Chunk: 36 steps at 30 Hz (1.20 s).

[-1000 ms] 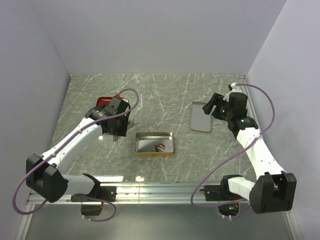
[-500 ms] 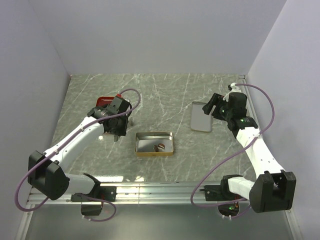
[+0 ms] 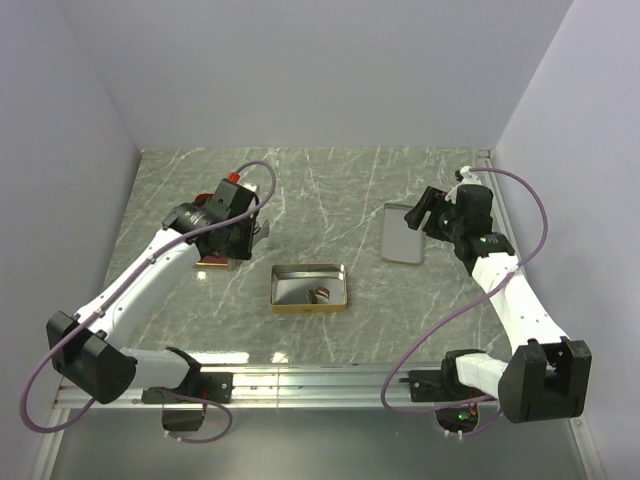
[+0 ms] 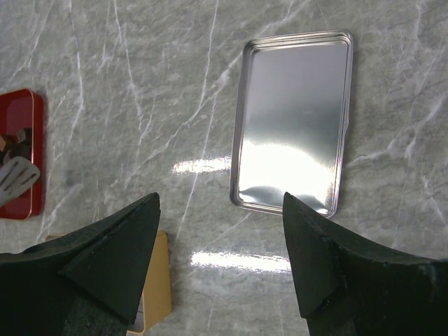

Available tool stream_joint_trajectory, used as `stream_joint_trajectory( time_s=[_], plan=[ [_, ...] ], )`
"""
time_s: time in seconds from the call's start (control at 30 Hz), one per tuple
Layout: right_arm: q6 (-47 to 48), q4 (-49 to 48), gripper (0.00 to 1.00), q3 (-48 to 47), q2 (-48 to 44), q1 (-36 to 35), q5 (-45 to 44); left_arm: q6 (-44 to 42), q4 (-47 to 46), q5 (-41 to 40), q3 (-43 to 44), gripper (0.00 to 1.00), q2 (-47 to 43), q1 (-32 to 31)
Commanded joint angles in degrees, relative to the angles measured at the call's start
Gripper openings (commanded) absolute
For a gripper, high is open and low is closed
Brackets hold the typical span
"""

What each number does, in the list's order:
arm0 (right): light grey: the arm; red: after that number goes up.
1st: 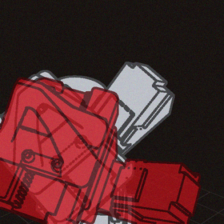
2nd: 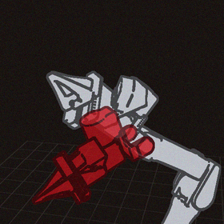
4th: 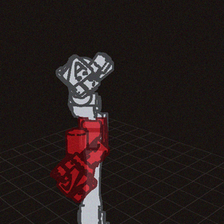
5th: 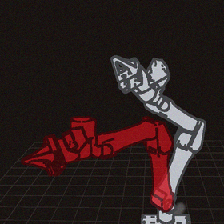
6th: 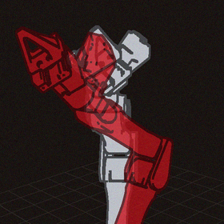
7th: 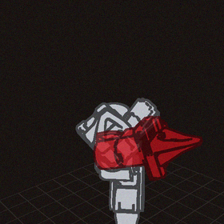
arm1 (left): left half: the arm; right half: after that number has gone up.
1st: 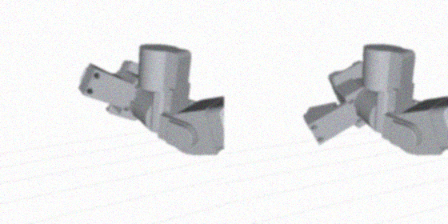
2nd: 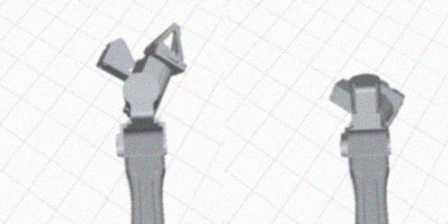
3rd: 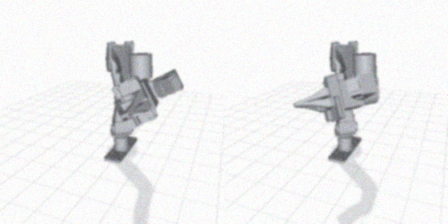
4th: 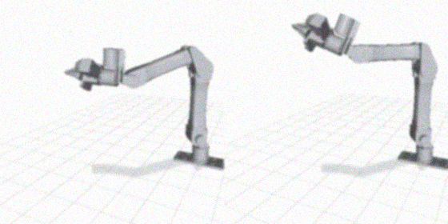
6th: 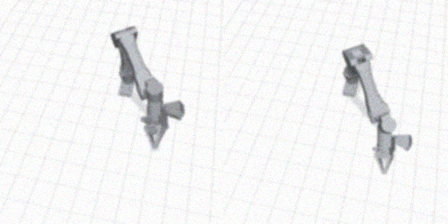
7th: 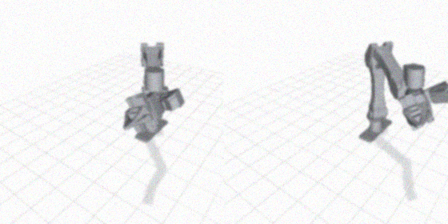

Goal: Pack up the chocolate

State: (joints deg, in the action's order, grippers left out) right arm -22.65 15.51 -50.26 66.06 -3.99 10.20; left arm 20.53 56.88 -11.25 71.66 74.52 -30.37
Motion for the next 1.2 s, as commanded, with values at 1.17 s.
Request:
stream_joint_trajectory(
  time_s=[1.17],
  plan=[
    [0.15, -0.57, 0.77, -1.86, 0.21, -1.46, -0.53, -5.15, 3.76, 24.60, -0.64, 0.29, -10.72, -9.00]
  ],
)
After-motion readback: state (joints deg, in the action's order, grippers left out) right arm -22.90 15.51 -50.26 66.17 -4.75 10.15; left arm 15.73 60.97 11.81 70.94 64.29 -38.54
